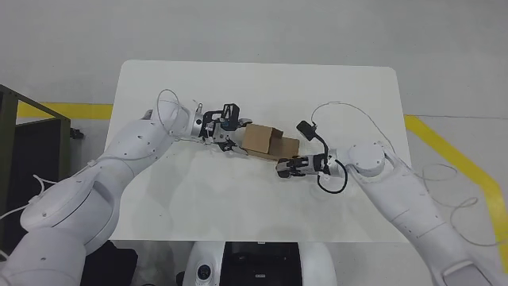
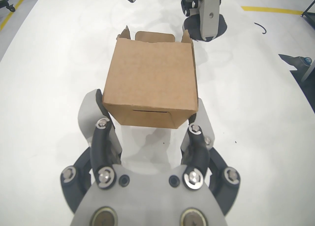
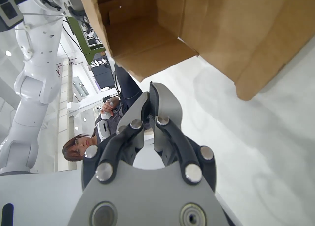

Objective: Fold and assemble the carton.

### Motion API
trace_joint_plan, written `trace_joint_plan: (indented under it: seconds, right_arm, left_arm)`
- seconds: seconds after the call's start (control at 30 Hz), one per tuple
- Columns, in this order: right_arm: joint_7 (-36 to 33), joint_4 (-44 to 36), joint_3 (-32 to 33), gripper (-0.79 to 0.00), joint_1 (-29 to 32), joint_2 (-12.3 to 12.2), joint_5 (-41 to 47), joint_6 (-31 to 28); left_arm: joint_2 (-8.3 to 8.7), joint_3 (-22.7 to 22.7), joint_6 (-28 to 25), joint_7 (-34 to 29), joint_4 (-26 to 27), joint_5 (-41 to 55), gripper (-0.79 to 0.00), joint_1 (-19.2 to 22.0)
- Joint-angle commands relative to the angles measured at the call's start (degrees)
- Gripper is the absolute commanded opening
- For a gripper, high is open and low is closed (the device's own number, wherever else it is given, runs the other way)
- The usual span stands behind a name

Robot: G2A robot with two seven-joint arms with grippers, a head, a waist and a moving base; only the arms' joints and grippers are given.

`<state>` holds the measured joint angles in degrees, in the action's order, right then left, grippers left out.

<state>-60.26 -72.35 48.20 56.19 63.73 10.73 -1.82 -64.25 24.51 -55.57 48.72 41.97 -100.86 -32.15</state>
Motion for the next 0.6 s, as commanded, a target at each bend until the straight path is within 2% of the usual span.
trace_joint_plan:
  seconds: [0.0,0.07,0.13,0.17,0.3,0.57]
  right_arm:
    - [0.7,0.7,-0.5,-0.785,-0.6,0.3,0.2,0.1]
    - [2.2,1.5,-0.9,-0.785,-1.0,0.7,0.0,0.4]
    - [3.2,2.1,-1.1,-0.785,-1.2,0.9,0.2,0.2]
    - [3.6,2.4,-1.1,-0.785,-1.3,1.0,0.3,0.1]
    - [4.6,3.8,-1.3,-0.785,-1.8,1.4,0.4,-0.4]
    - [6.2,4.4,-1.3,-0.785,-2.6,2.1,0.7,-2.5]
  left_arm:
    - [0.02,0.0,0.0,0.0,0.0,-0.1,-0.175,0.0]
    - [0.04,0.0,0.1,0.1,0.0,-0.1,-0.185,0.0]
    - [0.06,0.1,0.1,0.1,0.0,-0.1,-0.268,-0.1]
    - [0.07,0.1,0.1,0.1,0.0,-0.3,-0.277,0.0]
    - [0.1,0.1,0.1,0.1,0.1,-0.5,-0.249,-0.1]
    - [0.08,0.2,0.1,0.0,0.5,-0.8,-0.246,-0.4]
